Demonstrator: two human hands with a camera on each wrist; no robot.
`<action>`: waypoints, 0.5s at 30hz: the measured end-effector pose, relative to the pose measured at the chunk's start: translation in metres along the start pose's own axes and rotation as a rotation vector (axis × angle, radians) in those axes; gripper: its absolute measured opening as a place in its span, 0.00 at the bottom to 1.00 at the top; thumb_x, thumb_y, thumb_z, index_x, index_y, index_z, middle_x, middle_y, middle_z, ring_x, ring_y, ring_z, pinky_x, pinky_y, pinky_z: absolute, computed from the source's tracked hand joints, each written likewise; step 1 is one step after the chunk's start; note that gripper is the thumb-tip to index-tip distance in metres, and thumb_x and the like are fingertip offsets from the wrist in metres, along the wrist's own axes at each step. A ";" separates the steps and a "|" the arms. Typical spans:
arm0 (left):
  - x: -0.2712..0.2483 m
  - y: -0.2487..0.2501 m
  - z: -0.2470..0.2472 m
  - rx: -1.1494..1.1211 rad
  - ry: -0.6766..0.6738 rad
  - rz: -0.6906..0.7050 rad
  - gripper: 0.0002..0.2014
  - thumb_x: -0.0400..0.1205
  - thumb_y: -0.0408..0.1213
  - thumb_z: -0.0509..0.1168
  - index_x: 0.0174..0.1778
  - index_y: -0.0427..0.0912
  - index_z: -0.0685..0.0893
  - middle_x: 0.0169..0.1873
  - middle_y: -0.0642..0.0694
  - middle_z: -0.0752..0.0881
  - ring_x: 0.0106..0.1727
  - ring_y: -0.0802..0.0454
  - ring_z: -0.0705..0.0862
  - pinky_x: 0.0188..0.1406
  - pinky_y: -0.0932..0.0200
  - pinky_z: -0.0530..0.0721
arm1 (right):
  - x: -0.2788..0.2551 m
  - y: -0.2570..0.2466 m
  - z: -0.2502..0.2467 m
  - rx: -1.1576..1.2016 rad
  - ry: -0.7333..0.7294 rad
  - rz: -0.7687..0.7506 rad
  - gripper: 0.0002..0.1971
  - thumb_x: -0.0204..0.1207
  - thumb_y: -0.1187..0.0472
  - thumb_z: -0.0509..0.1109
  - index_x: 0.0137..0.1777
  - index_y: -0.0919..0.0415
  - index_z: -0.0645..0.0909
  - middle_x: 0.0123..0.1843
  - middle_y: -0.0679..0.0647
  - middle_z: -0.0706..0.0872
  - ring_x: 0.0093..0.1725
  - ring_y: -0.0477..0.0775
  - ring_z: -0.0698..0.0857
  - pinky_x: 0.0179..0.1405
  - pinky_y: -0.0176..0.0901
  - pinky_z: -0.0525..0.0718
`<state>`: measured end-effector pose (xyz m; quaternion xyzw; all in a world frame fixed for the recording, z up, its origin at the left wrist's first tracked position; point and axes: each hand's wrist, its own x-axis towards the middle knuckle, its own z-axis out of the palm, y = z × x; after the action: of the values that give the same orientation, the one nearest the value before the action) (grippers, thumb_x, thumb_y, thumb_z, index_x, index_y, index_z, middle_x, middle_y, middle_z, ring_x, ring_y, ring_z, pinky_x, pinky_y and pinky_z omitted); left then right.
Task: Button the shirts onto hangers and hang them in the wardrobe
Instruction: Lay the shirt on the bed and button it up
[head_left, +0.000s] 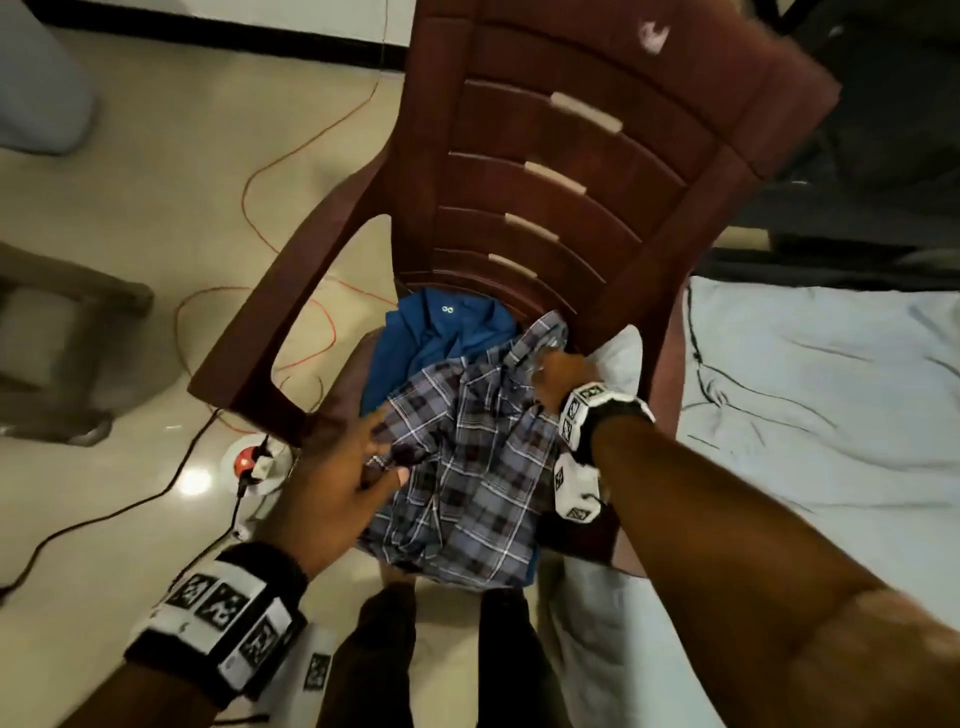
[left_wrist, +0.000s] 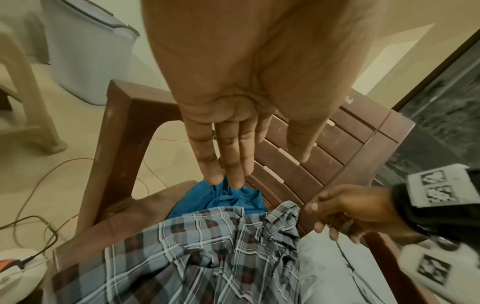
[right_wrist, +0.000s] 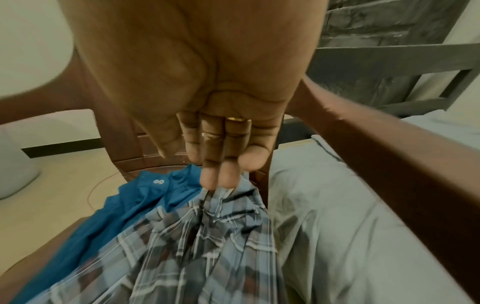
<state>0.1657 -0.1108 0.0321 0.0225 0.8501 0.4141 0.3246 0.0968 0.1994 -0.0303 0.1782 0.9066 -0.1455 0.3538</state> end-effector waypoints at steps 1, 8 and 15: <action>-0.001 -0.003 0.003 -0.018 0.012 -0.009 0.36 0.83 0.40 0.72 0.66 0.90 0.64 0.61 0.51 0.85 0.59 0.60 0.86 0.60 0.59 0.85 | 0.018 -0.001 -0.004 -0.017 0.020 0.008 0.18 0.87 0.60 0.59 0.74 0.62 0.75 0.71 0.67 0.82 0.69 0.69 0.82 0.64 0.56 0.80; -0.018 -0.021 0.023 0.059 -0.031 -0.148 0.34 0.83 0.48 0.68 0.82 0.67 0.58 0.58 0.71 0.81 0.47 0.79 0.81 0.48 0.73 0.82 | 0.103 0.006 -0.012 -0.106 -0.029 0.015 0.30 0.85 0.60 0.58 0.86 0.45 0.56 0.78 0.69 0.73 0.72 0.75 0.78 0.69 0.61 0.77; -0.015 -0.015 0.032 0.166 -0.131 -0.159 0.24 0.85 0.55 0.65 0.79 0.61 0.74 0.66 0.65 0.82 0.61 0.68 0.82 0.62 0.62 0.82 | 0.081 0.013 -0.015 0.038 0.039 0.125 0.25 0.83 0.43 0.65 0.71 0.60 0.76 0.68 0.68 0.82 0.67 0.73 0.82 0.63 0.60 0.82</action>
<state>0.1992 -0.1028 0.0153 0.0089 0.8575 0.3131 0.4081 0.0377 0.2344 -0.0774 0.2439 0.8975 -0.1367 0.3412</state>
